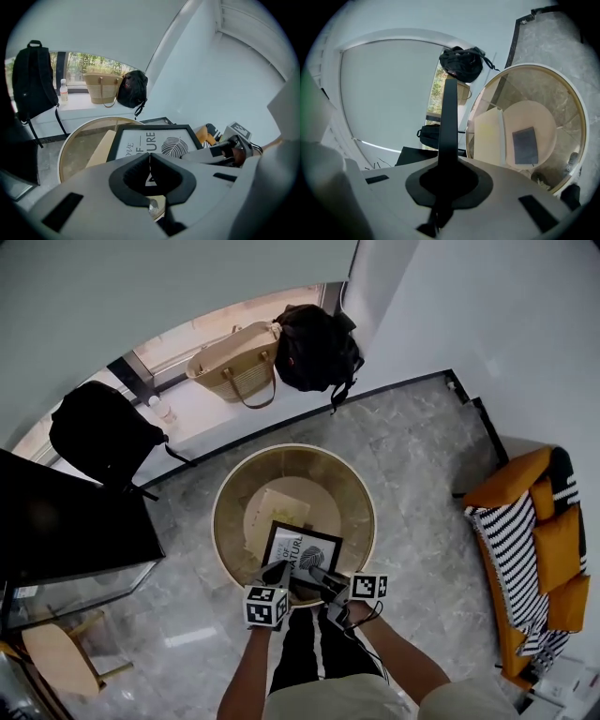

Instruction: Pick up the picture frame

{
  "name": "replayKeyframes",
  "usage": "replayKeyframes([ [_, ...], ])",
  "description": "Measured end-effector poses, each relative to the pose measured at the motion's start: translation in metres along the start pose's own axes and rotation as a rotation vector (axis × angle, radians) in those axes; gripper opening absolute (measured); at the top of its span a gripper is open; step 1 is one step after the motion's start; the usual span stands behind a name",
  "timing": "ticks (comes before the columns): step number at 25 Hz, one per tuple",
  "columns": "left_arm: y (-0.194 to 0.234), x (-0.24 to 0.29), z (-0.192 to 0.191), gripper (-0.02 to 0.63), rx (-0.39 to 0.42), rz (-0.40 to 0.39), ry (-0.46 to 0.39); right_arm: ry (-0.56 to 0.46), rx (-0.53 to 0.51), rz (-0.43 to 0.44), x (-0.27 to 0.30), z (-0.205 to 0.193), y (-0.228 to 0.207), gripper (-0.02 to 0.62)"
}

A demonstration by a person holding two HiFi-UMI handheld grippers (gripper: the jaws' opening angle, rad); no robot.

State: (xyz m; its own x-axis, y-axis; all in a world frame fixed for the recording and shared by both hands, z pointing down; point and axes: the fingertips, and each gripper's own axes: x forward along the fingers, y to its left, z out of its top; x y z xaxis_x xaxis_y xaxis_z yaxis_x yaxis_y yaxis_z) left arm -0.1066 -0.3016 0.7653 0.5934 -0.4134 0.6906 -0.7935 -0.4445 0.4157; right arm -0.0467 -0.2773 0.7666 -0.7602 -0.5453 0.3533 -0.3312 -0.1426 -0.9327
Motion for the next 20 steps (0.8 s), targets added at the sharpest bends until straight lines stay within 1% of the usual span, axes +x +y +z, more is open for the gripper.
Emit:
replayKeyframes([
  [4,-0.022,-0.027,0.017,0.020,-0.018,-0.007,-0.025,-0.046,-0.014,-0.036,-0.019,0.007,0.028,0.038],
  [8,-0.040,-0.056,0.030,0.020,-0.015,0.014,-0.041,-0.066,-0.054,-0.034,-0.035,0.010,0.064,0.038],
  [10,-0.047,-0.071,0.039,0.020,-0.033,0.029,-0.065,-0.072,-0.086,-0.020,-0.041,0.014,0.085,0.038],
  [13,-0.067,-0.096,0.049,0.020,-0.081,0.040,-0.093,-0.083,-0.103,-0.014,-0.058,0.013,0.107,0.038],
  [17,-0.090,-0.129,0.065,0.020,-0.158,0.079,-0.184,-0.054,-0.160,-0.014,-0.077,0.010,0.126,0.038],
  [18,-0.095,-0.132,0.069,0.020,-0.162,0.088,-0.195,-0.047,-0.177,-0.009,-0.082,0.011,0.130,0.038],
  [20,-0.103,-0.135,0.071,0.020,-0.143,0.108,-0.195,-0.036,-0.211,0.001,-0.090,0.011,0.139,0.038],
])
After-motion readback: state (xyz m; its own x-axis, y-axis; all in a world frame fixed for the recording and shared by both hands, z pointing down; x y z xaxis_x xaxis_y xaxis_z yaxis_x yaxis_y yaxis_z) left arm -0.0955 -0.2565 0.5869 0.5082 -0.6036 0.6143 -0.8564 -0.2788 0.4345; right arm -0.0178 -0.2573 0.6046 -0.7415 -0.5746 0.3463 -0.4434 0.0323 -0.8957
